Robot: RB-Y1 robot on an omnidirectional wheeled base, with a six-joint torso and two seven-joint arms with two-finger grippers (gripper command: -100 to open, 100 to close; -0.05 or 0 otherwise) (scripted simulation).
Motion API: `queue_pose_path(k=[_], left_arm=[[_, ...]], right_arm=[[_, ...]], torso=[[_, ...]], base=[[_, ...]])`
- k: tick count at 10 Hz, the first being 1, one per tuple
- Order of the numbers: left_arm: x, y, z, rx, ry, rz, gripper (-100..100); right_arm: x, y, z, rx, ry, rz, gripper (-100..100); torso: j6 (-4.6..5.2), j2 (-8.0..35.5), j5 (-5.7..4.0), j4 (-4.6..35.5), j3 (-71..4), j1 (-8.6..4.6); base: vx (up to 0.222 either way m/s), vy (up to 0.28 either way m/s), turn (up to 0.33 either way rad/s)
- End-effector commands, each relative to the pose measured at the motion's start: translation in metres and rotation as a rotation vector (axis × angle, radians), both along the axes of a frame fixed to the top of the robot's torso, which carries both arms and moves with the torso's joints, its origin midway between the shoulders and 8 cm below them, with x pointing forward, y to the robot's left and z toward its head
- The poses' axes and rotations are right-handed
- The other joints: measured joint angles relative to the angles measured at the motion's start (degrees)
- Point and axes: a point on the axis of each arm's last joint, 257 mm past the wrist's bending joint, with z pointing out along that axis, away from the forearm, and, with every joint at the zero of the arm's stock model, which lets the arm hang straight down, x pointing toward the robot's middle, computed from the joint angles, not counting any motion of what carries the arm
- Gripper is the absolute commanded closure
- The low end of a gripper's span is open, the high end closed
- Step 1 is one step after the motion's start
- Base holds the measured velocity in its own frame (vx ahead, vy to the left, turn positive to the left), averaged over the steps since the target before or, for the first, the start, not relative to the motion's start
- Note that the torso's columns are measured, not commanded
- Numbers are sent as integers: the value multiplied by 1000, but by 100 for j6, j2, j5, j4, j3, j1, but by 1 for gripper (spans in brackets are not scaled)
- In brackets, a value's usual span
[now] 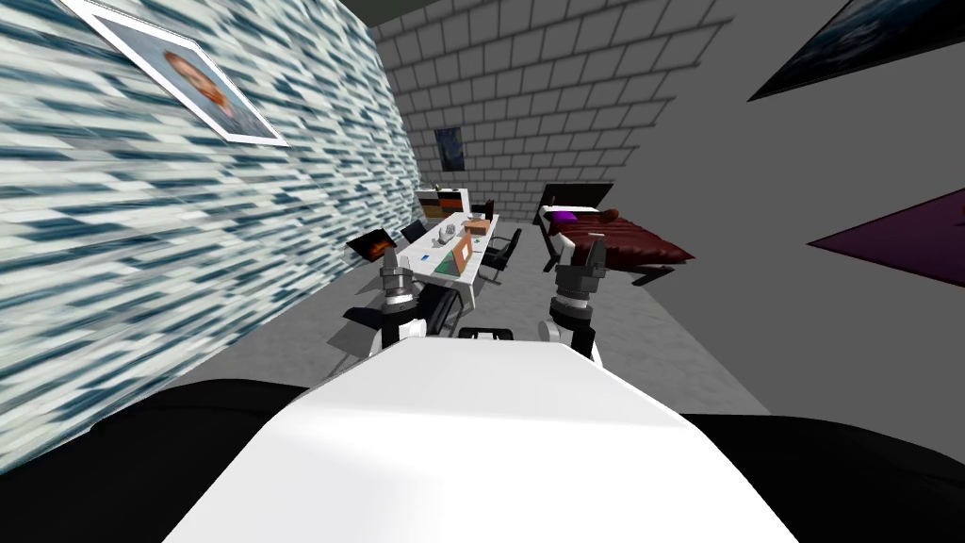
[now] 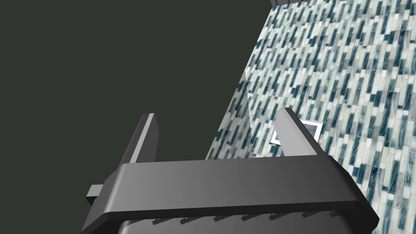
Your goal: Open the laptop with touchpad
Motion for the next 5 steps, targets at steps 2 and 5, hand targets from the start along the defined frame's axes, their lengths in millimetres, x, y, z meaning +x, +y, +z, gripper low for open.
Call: queue_pose_path(k=[2, 5], left_arm=[[0, 0, 0, 0, 0, 0, 0], [7, -8, -5, 90, 47, -41, -100]], right_arm=[[0, 0, 0, 0, 0, 0, 0], [0, 0, 0, 0, 1, 0, 0]], torso=[[0, 846, 0, 846, -1692, 0], [0, 1512, 0, 1513, -3047, 0]], base=[[0, 0, 0], [18, -9, -19]])
